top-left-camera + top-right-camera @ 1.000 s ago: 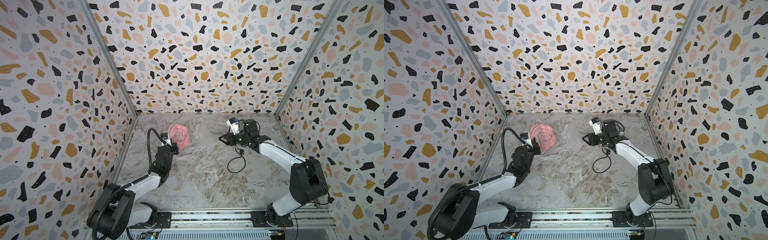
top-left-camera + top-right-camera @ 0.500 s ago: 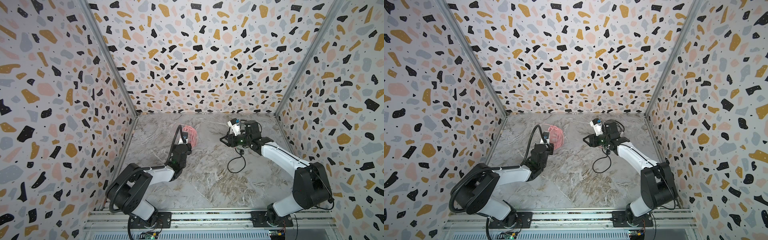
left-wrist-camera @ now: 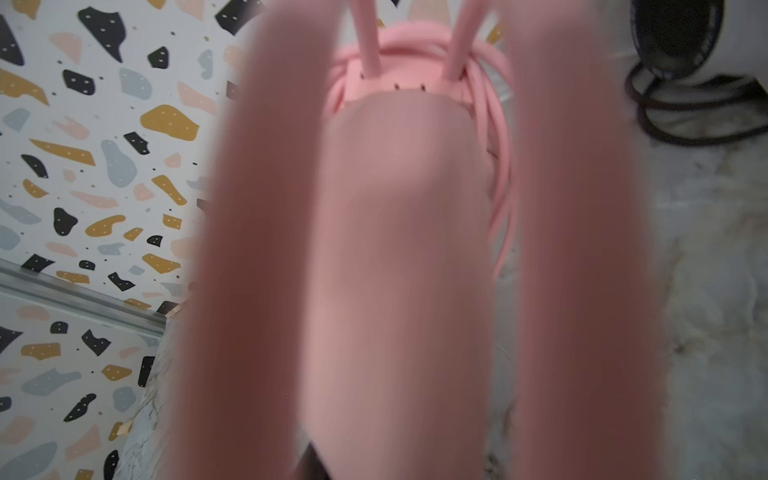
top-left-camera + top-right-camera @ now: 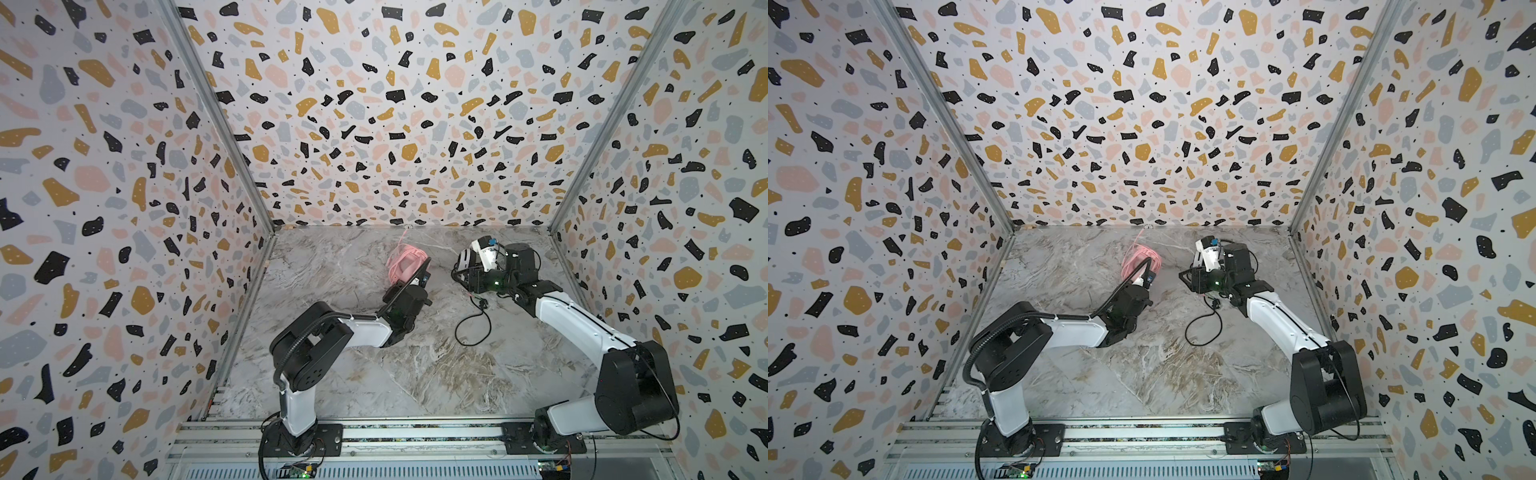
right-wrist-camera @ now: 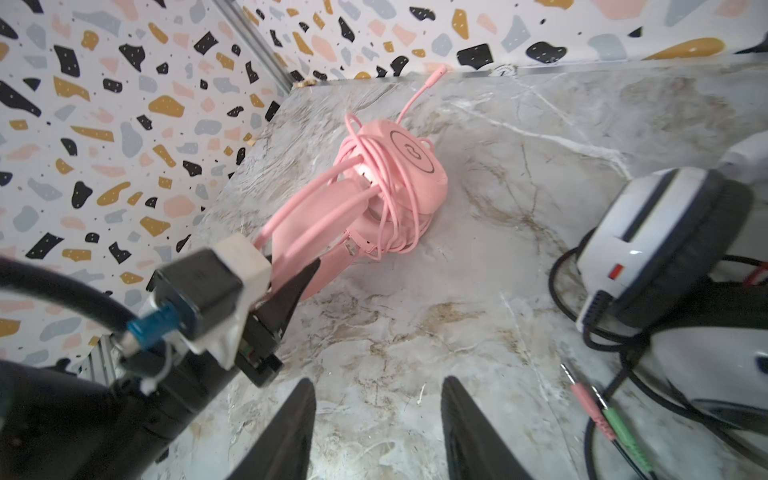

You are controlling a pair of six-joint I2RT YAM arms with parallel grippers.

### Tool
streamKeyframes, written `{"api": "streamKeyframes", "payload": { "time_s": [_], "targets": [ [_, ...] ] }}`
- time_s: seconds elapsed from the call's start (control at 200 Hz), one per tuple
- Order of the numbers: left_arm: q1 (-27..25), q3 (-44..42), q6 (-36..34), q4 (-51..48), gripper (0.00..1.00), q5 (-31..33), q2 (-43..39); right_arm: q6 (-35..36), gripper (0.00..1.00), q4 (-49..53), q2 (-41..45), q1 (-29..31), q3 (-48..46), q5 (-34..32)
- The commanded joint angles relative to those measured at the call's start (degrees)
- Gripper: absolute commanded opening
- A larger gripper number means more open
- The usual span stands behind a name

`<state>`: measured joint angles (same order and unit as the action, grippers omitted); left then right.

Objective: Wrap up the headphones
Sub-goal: 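Lower the wrapped pink headphones onto the table with the left gripper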

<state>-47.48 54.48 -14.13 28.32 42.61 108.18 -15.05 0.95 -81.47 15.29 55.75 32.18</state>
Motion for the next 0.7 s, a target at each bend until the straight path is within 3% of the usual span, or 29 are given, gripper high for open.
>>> {"api": "streamKeyframes", "payload": {
  "time_s": [0.0,0.21,0.691],
  "targets": [
    [-2.3,0.85,-2.15,-7.81,0.25,3.57,3.69,-1.79,0.51,-2.0,2.71,-2.07,-1.17,-0.67],
    [-4.71,2.08,-0.8,-11.56,0.35,5.93,6.12,-2.35,0.51,-2.51,4.73,-4.67,-2.81,-1.11],
    [-5.24,-2.6,4.02,-14.34,0.87,3.27,-2.64,-4.34,0.51,-4.91,4.91,-5.18,-5.37,-0.62]
  ]
}}
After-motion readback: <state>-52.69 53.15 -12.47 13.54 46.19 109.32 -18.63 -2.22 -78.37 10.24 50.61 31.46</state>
